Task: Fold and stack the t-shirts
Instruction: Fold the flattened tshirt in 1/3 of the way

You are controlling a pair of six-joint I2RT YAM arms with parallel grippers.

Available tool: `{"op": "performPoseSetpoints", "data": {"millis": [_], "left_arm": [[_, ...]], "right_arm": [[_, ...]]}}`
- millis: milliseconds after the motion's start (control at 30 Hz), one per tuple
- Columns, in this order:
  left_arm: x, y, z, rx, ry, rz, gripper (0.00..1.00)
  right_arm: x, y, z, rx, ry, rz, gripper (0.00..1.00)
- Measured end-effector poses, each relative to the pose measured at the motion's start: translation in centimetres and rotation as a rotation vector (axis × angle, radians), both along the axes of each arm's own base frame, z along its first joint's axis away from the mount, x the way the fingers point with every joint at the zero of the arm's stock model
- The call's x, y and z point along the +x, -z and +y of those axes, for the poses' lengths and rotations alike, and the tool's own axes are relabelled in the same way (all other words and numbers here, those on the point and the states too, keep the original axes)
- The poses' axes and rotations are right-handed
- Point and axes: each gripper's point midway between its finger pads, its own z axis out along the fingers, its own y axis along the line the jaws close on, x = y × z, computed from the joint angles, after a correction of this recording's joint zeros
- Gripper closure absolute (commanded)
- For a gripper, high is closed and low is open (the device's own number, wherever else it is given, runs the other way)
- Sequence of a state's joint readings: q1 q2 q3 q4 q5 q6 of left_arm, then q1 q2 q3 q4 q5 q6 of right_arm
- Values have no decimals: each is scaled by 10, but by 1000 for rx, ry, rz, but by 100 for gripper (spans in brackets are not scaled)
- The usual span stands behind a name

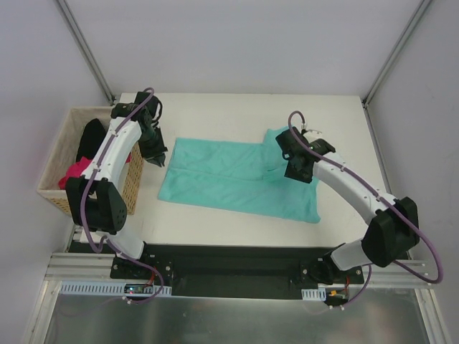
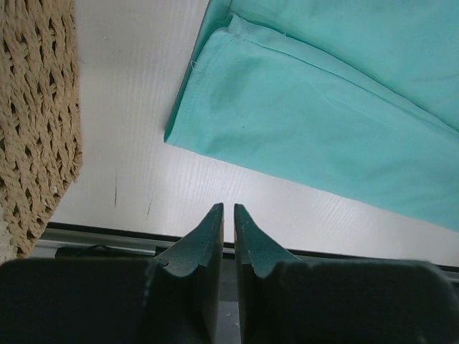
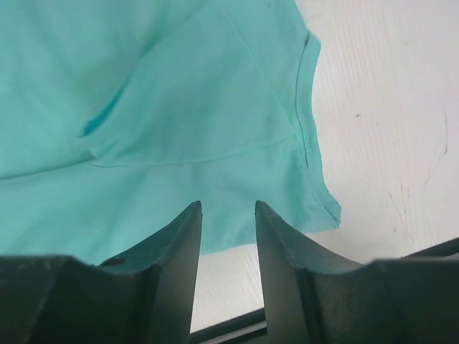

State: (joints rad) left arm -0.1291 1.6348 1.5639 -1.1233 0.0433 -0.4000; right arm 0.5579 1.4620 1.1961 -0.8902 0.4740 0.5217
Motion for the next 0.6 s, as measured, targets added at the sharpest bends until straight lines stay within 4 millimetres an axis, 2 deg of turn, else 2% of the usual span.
{"op": "performPoseSetpoints", "data": {"millis": [100, 233, 267, 400, 600], "left_arm": [[5, 6, 0, 3, 10, 5, 90], [5, 30, 1, 15, 34, 55, 92], [4, 39, 1, 19, 41, 78, 100], [-3, 73, 3, 30, 53, 164, 100], [-2, 105, 2, 34, 52, 212, 100]], "right_arm": [[16, -33, 4, 0, -3, -93, 60], [35, -58, 3, -36, -4, -154, 64], [41, -63, 4, -48, -7, -165, 66], [57, -71, 9, -74, -24, -183, 78], [72, -76, 13, -84, -42, -186, 82]]}}
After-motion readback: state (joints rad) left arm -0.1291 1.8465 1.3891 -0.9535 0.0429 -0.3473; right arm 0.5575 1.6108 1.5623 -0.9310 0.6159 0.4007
